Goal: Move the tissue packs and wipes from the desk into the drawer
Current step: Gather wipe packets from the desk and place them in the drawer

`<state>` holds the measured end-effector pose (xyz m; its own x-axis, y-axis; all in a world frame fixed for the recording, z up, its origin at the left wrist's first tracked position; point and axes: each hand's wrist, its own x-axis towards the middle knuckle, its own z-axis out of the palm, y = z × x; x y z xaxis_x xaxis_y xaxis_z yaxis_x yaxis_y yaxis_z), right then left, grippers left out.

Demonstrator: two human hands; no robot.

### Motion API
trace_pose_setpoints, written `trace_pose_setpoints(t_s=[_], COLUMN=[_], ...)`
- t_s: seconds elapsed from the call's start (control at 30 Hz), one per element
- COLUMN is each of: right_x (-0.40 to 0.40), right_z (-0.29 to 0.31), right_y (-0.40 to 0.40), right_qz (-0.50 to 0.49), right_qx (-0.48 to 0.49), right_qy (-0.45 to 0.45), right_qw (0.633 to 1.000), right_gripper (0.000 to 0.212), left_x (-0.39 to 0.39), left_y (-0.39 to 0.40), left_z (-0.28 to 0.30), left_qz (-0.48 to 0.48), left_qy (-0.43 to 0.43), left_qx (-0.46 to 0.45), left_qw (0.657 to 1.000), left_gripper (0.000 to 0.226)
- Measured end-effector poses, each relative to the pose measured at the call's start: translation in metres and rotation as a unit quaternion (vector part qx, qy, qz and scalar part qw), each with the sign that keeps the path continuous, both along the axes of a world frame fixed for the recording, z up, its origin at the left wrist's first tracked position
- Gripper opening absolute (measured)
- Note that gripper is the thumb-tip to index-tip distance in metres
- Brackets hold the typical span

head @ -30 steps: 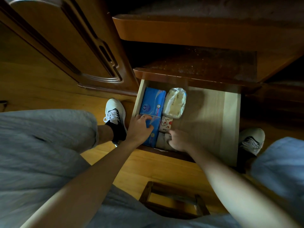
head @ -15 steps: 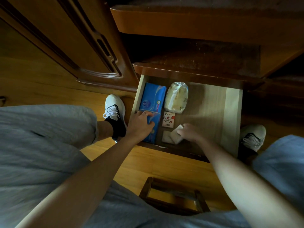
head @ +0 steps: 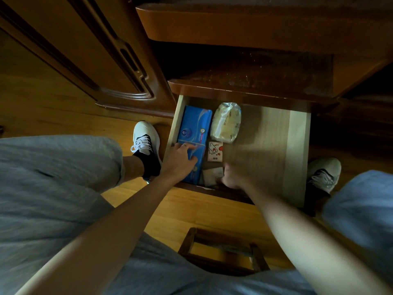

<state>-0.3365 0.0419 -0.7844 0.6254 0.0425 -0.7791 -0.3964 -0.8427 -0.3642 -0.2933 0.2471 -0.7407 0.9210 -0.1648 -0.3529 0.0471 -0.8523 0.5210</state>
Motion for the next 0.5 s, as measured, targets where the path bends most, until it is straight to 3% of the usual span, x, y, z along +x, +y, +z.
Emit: trace_pose_setpoints(t_s=[0.07, 0.27, 0.5], right_x=[0.000, 0.006, 0.008], right_z=[-0.002, 0.007, 0.008], right_y=[0.003, 0.006, 0.007], right_qz=[0.029, 0.048, -0.010], right_qx=[-0.010, -0.051, 0.006], right_qy=[-0.019, -0.093, -0.030], right_qw=[0.999, 0.993, 0.999], right_gripper=[0.020, 0.028, 0.022], left_x=[0.000, 0.001, 0.000], left_y=[-0.001, -0.001, -0.001], left_z=[0.000, 0.002, 0.005], left_qz=[-0.001, -0.002, 0.005], left_qy=[-0.004, -0.005, 0.000], left_qx=[0.002, 0.000, -0.015], left_qw=[1.000, 1.000, 1.000], left_gripper=[0.036, 0.034, 0.036])
